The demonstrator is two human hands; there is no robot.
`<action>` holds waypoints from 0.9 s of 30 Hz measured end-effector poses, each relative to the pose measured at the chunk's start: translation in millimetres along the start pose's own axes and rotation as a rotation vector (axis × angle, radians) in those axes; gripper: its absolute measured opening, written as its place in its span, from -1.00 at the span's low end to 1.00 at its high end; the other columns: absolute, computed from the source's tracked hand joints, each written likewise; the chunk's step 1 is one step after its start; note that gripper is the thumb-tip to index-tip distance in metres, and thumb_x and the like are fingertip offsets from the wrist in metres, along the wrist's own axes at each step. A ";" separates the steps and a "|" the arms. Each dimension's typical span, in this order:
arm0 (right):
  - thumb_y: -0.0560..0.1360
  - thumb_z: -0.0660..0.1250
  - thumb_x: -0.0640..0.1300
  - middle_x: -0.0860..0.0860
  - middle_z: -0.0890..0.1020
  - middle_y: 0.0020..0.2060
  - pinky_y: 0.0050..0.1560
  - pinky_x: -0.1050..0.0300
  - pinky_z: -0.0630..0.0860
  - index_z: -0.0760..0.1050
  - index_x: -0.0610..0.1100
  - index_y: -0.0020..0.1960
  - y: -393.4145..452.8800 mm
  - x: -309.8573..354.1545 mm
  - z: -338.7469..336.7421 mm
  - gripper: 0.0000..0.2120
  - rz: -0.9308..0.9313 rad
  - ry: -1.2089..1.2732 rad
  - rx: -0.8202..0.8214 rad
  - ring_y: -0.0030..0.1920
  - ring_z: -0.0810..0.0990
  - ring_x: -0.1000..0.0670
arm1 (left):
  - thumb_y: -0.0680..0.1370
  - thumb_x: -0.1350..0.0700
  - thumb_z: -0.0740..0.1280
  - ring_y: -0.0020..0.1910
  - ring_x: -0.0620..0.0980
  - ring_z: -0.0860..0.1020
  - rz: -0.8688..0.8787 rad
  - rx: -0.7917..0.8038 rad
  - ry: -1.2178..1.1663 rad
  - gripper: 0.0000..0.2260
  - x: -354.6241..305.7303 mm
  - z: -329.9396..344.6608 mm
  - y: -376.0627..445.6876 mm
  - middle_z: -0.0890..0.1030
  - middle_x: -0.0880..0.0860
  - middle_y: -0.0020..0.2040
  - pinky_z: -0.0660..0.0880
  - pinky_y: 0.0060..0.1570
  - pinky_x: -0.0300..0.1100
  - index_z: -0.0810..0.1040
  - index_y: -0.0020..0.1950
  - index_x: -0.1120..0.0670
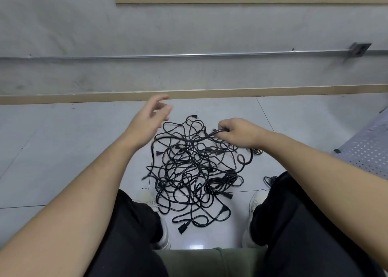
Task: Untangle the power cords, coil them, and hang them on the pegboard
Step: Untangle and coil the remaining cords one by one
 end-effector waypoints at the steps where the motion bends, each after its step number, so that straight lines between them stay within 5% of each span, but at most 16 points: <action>1: 0.62 0.31 -0.01 0.03 0.46 -0.38 -0.40 0.23 0.27 0.37 -0.04 -0.28 -0.1 5.4 0.2 -0.68 -0.012 -0.008 -0.007 -0.35 0.38 0.02 | 0.45 -0.43 0.26 0.12 -0.09 0.63 -0.006 0.106 0.045 -0.68 0.1 10.1 -0.6 0.60 -0.08 0.23 0.54 0.14 -0.06 0.45 0.19 -0.46; 3: 0.59 0.34 -0.04 0.02 0.46 -0.38 -0.37 0.18 0.29 0.37 -0.05 -0.29 1.8 17.6 -0.3 -0.70 -0.043 -0.010 -0.022 -0.34 0.38 0.00 | 0.49 -0.44 0.24 0.06 -0.12 0.64 -0.027 0.343 0.147 -0.68 -2.2 37.4 -6.0 0.64 -0.11 0.14 0.53 0.02 -0.14 0.46 0.19 -0.43; 6: 0.53 0.40 -0.10 0.03 0.43 -0.40 -0.40 0.18 0.26 0.39 -0.07 -0.28 4.0 32.0 -3.7 -0.73 -0.073 0.068 -0.001 -0.37 0.36 0.03 | 0.66 -0.17 0.26 -0.25 -0.05 0.53 0.010 0.514 0.373 -0.83 -4.5 70.6 -9.1 0.57 -0.04 -0.21 0.50 -0.17 -0.04 0.53 0.11 -0.12; 10: 0.57 0.40 -0.03 0.05 0.40 -0.47 -0.43 0.23 0.28 0.39 -0.06 -0.28 -2.1 24.5 -4.6 -0.69 -0.037 0.322 0.162 -0.48 0.33 0.08 | 0.68 -0.09 0.25 -0.38 -0.12 0.37 0.068 0.469 0.458 -0.76 -11.6 58.2 -1.6 0.44 -0.07 -0.35 0.42 -0.28 -0.04 0.53 -0.15 -0.07; 13: 0.53 0.42 0.06 -0.09 0.61 -0.38 -0.04 0.15 0.54 0.46 -0.11 -0.27 -9.8 0.9 0.9 -0.67 -0.022 0.471 0.317 -0.22 0.60 -0.06 | 0.69 -0.08 0.24 -0.44 -0.14 0.28 0.024 0.283 0.274 -0.72 -12.8 32.4 0.6 0.34 -0.14 -0.43 0.24 -0.42 -0.24 0.55 -0.18 -0.05; 16: 0.54 0.38 0.12 -0.06 0.74 -0.08 0.28 -0.09 0.45 0.55 -0.17 -0.08 -11.3 -13.2 2.2 -0.66 -0.021 0.440 0.335 0.03 0.58 -0.02 | 0.70 -0.06 0.23 -0.40 -0.09 0.24 -0.034 0.107 0.143 -0.69 -2.0 13.5 1.4 0.32 -0.13 -0.42 0.19 -0.38 -0.16 0.51 -0.23 -0.05; 18: 0.66 0.28 0.03 -0.02 0.74 -0.07 0.24 -0.06 0.43 0.57 -0.14 -0.05 -9.1 -10.0 0.6 -0.73 -0.059 0.390 0.238 0.02 0.60 0.01 | 0.70 -0.04 0.23 -0.40 -0.08 0.25 -0.083 0.023 0.069 -0.69 1.7 9.8 1.6 0.33 -0.12 -0.44 0.20 -0.36 -0.14 0.51 -0.22 -0.03; 21: 0.70 0.19 -0.05 0.00 0.66 -0.36 0.17 -0.20 0.50 0.56 -0.07 -0.07 -3.7 0.8 -3.3 -0.75 -0.090 0.400 0.047 -0.07 0.66 -0.24 | 0.70 -0.01 0.25 -0.41 -0.10 0.39 -0.075 -0.050 0.033 -0.84 -2.0 10.8 1.7 0.48 -0.03 -0.38 0.37 -0.34 -0.21 0.58 -0.03 -0.10; 22: 0.70 0.19 -0.05 0.01 0.60 -0.42 0.06 -0.16 0.54 0.56 -0.04 -0.07 -3.1 4.2 -5.2 -0.76 -0.090 0.413 0.002 -0.17 0.67 -0.22 | 0.68 -0.02 0.29 -0.40 -0.11 0.46 -0.062 -0.042 0.030 -0.93 -2.4 12.1 1.7 0.56 -0.02 -0.32 0.45 -0.31 -0.21 0.56 0.07 -0.17; 25: 0.69 0.21 -0.01 0.09 0.49 -0.46 -0.22 0.14 0.44 0.59 0.00 -0.07 -7.7 20.0 -12.4 -0.76 -0.152 0.318 -0.023 -0.39 0.49 0.05 | 0.61 -0.04 0.41 -0.32 -0.10 0.54 -0.026 0.084 0.018 -0.71 -6.3 24.3 -1.4 0.64 -0.05 -0.12 0.55 -0.28 -0.14 0.45 0.24 -0.35; 27: 0.68 0.22 -0.01 0.12 0.51 -0.43 -0.25 0.24 0.38 0.62 -0.03 -0.03 -10.3 31.8 -14.2 -0.77 -0.221 0.214 -0.005 -0.40 0.41 0.17 | 0.60 -0.04 0.41 -0.35 -0.12 0.50 0.014 0.200 0.066 -0.74 -13.4 37.5 -4.5 0.59 -0.12 -0.21 0.48 -0.33 -0.24 0.48 0.23 -0.32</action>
Point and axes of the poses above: each hand's wrist, its own y-axis towards the middle knuckle, its own z-axis out of the palm, x = y × z, the point moved 2 cm from there along y, towards the middle knuckle
